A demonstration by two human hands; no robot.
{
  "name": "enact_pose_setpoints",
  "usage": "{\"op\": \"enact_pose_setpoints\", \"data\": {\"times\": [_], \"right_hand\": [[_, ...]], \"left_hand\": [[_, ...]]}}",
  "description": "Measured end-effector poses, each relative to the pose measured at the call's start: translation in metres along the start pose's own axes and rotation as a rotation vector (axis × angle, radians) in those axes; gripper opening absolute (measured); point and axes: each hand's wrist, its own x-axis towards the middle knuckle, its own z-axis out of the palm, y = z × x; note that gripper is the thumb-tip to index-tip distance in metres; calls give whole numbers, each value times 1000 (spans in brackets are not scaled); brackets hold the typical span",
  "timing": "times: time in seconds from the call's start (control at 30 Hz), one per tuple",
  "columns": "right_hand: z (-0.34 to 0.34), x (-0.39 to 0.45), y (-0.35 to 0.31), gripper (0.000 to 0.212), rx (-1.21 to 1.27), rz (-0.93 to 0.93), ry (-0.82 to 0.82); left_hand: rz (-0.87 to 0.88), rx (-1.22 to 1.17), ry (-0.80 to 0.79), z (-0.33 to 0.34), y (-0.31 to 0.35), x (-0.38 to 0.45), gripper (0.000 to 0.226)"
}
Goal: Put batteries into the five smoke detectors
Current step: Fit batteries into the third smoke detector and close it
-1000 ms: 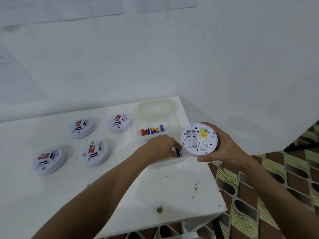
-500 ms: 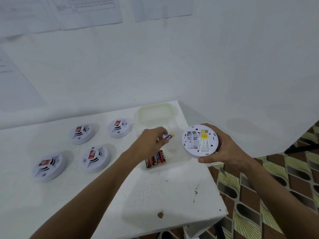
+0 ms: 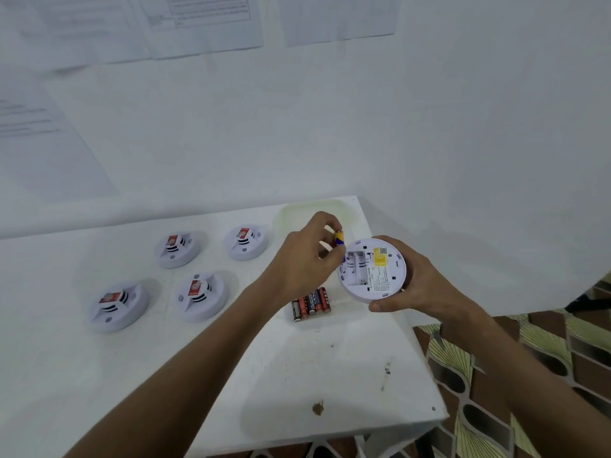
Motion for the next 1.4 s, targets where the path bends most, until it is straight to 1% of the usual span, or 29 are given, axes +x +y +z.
{"op": "enact_pose_setpoints", "data": {"times": [0.17, 0.4, 0.5, 0.53, 0.6, 0.67, 0.73, 0.77, 0.83, 0.87, 1.0, 1.07, 1.1, 1.13, 1.2, 1.23, 1.4], "right_hand": [[1, 1, 1, 86, 8, -5, 2], [7, 4, 0, 86, 26, -7, -2], [10, 6, 0, 86, 24, -9, -2], [10, 7, -1, 86, 20, -8, 4], [10, 9, -2, 85, 22, -4, 15], [10, 9, -1, 84, 25, 3, 19], [9, 9, 1, 86, 31, 9, 21], [8, 9, 1, 86, 37, 12, 26], [7, 9, 0, 86, 47, 14, 32], [7, 10, 0, 85, 50, 13, 29], [7, 11, -1, 86, 58, 8, 0], [7, 10, -1, 85, 65, 7, -11], [7, 10, -2, 85, 70, 7, -17], [7, 11, -1, 84, 71, 7, -21], [8, 11, -1, 84, 67, 9, -20], [8, 11, -1, 84, 65, 11, -18], [8, 13, -2, 87, 41, 11, -19]], "left_hand": [[96, 1, 61, 4, -9, -10, 20], [316, 310, 137, 7, -22, -17, 12], [479, 486, 145, 8, -26, -14, 7], [522, 505, 136, 8, -27, -13, 6], [536, 461, 109, 7, -29, -12, 9], [511, 381, 95, 6, -31, -12, 18], [460, 287, 69, 7, -33, -11, 17], [404, 225, 58, 7, -33, -11, 14], [240, 83, 39, 8, -33, -9, 10], [149, 27, 28, 8, -32, -8, 15], [-157, -35, -66, 4, -27, -2, 56], [-246, -98, -135, 0, -26, -1, 74], [-263, -142, -171, -2, -24, 0, 75], [-260, -185, -203, -4, -23, 0, 70], [-213, -227, -245, -6, -20, 0, 50], [-198, -239, -255, -7, -19, 0, 43], [-285, -316, -243, -5, -22, 3, 38]]}}
